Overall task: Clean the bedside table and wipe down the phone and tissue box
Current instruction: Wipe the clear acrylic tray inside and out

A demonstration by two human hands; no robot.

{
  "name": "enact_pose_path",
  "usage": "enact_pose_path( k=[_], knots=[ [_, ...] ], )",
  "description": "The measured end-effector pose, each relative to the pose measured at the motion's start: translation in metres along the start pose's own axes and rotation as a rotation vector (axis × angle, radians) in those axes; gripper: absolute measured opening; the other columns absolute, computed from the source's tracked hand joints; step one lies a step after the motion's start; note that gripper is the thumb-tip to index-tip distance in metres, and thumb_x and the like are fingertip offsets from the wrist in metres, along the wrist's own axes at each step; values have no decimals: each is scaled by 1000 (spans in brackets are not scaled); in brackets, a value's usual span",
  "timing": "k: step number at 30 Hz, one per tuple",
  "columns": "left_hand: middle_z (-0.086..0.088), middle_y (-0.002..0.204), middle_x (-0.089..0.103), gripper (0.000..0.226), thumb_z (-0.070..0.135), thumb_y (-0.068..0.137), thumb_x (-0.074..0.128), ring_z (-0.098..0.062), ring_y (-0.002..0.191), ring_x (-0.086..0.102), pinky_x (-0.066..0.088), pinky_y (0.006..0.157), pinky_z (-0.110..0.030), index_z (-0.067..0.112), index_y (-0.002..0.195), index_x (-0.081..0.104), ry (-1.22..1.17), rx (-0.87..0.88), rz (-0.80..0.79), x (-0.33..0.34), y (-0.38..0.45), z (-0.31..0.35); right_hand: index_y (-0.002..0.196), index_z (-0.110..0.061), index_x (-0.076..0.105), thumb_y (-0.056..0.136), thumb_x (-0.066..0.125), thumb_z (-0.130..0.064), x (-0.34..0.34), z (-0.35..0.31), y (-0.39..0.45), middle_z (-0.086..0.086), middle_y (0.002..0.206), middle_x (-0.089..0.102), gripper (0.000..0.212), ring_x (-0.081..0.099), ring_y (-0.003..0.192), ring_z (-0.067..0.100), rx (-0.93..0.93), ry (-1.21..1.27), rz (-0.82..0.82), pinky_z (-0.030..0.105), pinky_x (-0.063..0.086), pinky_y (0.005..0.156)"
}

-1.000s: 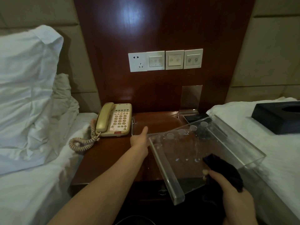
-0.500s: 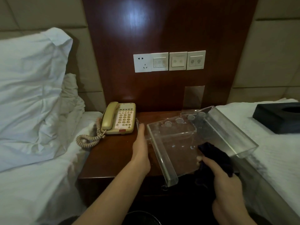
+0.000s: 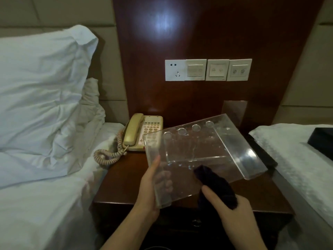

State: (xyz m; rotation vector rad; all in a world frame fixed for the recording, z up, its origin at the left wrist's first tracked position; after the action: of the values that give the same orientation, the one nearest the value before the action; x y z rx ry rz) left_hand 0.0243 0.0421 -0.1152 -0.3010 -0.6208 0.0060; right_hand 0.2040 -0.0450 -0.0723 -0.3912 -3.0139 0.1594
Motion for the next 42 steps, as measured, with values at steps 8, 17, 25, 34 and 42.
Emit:
enact_pose_path(
  k=[8,17,25,34,42],
  knots=[
    [7,59,51,48,51,77,72,-6,44,41,34,44,-20,13,104,61,209,44,-140,-3,31,13,108,-33,52,67,63,-57,-28,-51,44,-4,95,66,49,67,84,21,-134,-213,191,41,55,69],
    [-1,72,58,50,52,79,80,-8,48,42,36,45,-20,16,111,64,131,4,-236,-6,55,5,136,-30,53,89,65,-29,-13,-45,73,-5,143,41,49,34,135,21,-703,-1046,246,38,30,105],
    [-9,89,68,61,43,80,75,-11,54,53,43,47,-23,21,134,57,164,126,-158,-15,57,8,145,-26,47,101,44,-36,-10,-39,104,-6,153,39,46,22,147,18,-743,-1099,192,38,21,114],
    [-14,110,74,58,42,79,72,-35,94,71,56,78,-44,19,131,61,145,184,-164,-17,55,10,142,-27,51,102,35,-35,118,-38,102,-6,152,43,43,27,145,14,-791,-1031,27,35,28,116],
    [-2,70,58,63,48,81,73,-12,49,51,41,41,-22,14,130,54,163,139,-234,-16,55,7,137,-46,46,90,65,-41,50,-40,97,-32,131,41,51,34,126,-9,-730,-980,-206,12,29,103]
  ],
)
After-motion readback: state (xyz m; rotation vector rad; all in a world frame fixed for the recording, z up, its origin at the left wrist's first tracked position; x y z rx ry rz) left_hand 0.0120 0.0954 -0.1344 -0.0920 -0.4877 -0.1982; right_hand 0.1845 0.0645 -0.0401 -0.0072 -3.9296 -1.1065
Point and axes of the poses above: each hand's wrist, its own y-axis towards the middle knuckle, its own x-axis out of the palm, z = x × y, the point moved 9 cm from there along y, towards the middle knuckle
